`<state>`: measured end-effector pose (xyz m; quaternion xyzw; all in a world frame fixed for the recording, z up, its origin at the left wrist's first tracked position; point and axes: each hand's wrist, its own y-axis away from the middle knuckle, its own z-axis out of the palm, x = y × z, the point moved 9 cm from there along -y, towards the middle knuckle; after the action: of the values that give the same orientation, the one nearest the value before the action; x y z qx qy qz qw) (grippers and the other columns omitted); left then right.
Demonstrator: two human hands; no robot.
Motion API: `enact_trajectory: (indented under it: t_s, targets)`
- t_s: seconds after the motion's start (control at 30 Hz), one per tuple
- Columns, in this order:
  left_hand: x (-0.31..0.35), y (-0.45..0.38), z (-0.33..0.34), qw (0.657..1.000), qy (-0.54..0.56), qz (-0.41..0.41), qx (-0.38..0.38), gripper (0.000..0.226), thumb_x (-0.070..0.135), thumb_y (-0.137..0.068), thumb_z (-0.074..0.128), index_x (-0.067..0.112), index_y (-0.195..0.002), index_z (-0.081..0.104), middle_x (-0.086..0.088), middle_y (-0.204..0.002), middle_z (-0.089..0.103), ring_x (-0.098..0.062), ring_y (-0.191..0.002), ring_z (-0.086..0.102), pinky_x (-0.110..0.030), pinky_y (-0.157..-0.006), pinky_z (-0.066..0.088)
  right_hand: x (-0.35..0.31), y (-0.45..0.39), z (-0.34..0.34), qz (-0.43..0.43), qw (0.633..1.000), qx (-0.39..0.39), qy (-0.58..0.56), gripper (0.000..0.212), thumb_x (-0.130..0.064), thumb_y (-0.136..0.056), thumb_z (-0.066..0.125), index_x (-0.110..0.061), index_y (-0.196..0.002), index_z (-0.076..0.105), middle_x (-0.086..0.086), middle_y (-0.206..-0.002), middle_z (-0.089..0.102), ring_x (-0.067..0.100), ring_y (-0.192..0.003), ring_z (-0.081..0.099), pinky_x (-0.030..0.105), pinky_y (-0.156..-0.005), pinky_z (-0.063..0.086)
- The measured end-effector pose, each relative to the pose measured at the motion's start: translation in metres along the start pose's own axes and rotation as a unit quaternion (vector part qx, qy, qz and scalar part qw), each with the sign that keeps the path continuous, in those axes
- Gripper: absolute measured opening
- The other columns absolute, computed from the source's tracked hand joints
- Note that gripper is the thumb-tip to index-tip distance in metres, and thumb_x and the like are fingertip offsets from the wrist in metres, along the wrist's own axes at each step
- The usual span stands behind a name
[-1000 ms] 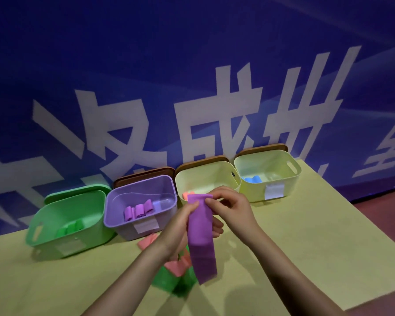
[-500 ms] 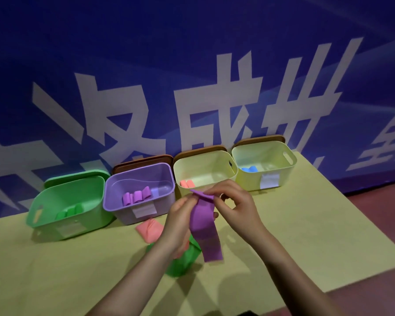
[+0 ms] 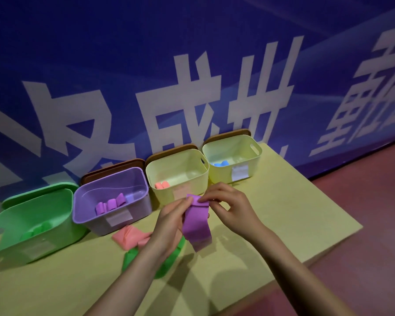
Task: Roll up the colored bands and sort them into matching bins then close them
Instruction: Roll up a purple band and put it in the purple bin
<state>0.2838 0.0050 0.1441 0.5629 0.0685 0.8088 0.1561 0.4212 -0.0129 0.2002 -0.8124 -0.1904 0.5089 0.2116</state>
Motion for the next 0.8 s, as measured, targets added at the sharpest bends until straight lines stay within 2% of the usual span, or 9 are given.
enact_trajectory:
  t_s: [0.13,0.27,0.37,0.47,0.57,0.67,0.73,0.8]
  targets:
    - [-0.003,0.0,0.0,1.0,0.003,-0.004,0.007,0.024,0.008,-0.094,0.05,-0.011,-0.101,0.063,-0.029,-0.097,0.06,-0.035,-0.093,0.052,-0.037,-0.076,0.042,0.003,-0.001,-0.002,0.003,1.0,-0.002,-0.005,0.022,-0.005,-0.084,0.056,-0.012,-0.093,0.075,0.0,-0.092,0.064,0.009,-0.09,0.062,0.022,-0.077,0.048]
    - [-0.003,0.0,-0.003,1.0,-0.001,0.001,0.005,0.025,0.01,-0.094,0.051,-0.009,-0.101,0.066,-0.027,-0.096,0.064,-0.032,-0.089,0.059,-0.035,-0.078,0.047,0.0,0.0,0.003,-0.03,0.999,-0.013,0.037,0.023,0.0,-0.084,0.058,-0.012,-0.094,0.075,0.002,-0.093,0.063,0.008,-0.092,0.06,0.019,-0.08,0.047]
    - [-0.003,-0.001,-0.006,1.0,-0.014,0.007,-0.008,0.025,0.011,-0.094,0.052,0.001,-0.087,0.073,-0.018,-0.084,0.07,-0.021,-0.076,0.065,-0.025,-0.068,0.051,-0.007,-0.002,0.01,-0.081,0.993,-0.026,0.081,0.022,-0.004,-0.084,0.056,-0.011,-0.094,0.074,0.002,-0.095,0.063,0.012,-0.092,0.059,0.017,-0.081,0.044]
    - [-0.002,-0.001,-0.013,1.0,-0.022,0.013,0.001,0.022,0.009,-0.094,0.051,-0.003,-0.094,0.069,-0.017,-0.08,0.069,-0.018,-0.066,0.065,-0.019,-0.056,0.051,-0.012,-0.005,0.018,-0.105,0.99,-0.047,0.078,0.026,-0.003,-0.083,0.053,-0.011,-0.096,0.074,0.001,-0.097,0.063,0.014,-0.092,0.058,0.019,-0.081,0.044]
    - [0.005,-0.002,-0.024,0.998,-0.038,0.038,0.029,0.022,0.012,-0.094,0.051,-0.002,-0.102,0.066,-0.022,-0.091,0.07,-0.025,-0.078,0.067,-0.026,-0.067,0.053,-0.002,-0.011,0.026,-0.001,0.997,-0.057,-0.052,0.03,-0.011,-0.086,0.05,-0.017,-0.105,0.072,-0.005,-0.1,0.065,0.011,-0.096,0.062,0.026,-0.081,0.05]
    - [0.02,0.0,-0.03,0.992,-0.07,0.086,0.053,0.018,0.015,-0.095,0.051,0.006,-0.098,0.068,-0.016,-0.096,0.071,-0.025,-0.086,0.063,-0.034,-0.077,0.046,0.013,-0.016,0.039,0.132,0.978,-0.033,-0.158,0.026,-0.02,-0.087,0.06,-0.025,-0.111,0.067,-0.009,-0.091,0.066,0.005,-0.083,0.061,0.025,-0.073,0.051]
    - [0.03,0.0,-0.032,0.987,-0.091,0.113,0.073,0.018,0.014,-0.097,0.05,0.012,-0.091,0.067,-0.005,-0.085,0.072,-0.017,-0.08,0.063,-0.028,-0.071,0.047,0.016,-0.023,0.048,0.167,0.971,-0.031,-0.169,0.017,-0.015,-0.087,0.065,-0.024,-0.101,0.07,-0.007,-0.083,0.067,0.002,-0.072,0.058,0.021,-0.067,0.048]
    - [0.041,0.001,-0.035,0.981,-0.108,0.135,0.09,0.019,0.016,-0.098,0.048,0.014,-0.09,0.065,0.001,-0.08,0.069,-0.011,-0.073,0.061,-0.02,-0.063,0.048,0.013,-0.034,0.054,0.17,0.969,-0.029,-0.176,0.018,-0.006,-0.087,0.067,-0.023,-0.087,0.071,-0.006,-0.079,0.067,0.001,-0.065,0.057,0.017,-0.062,0.046]
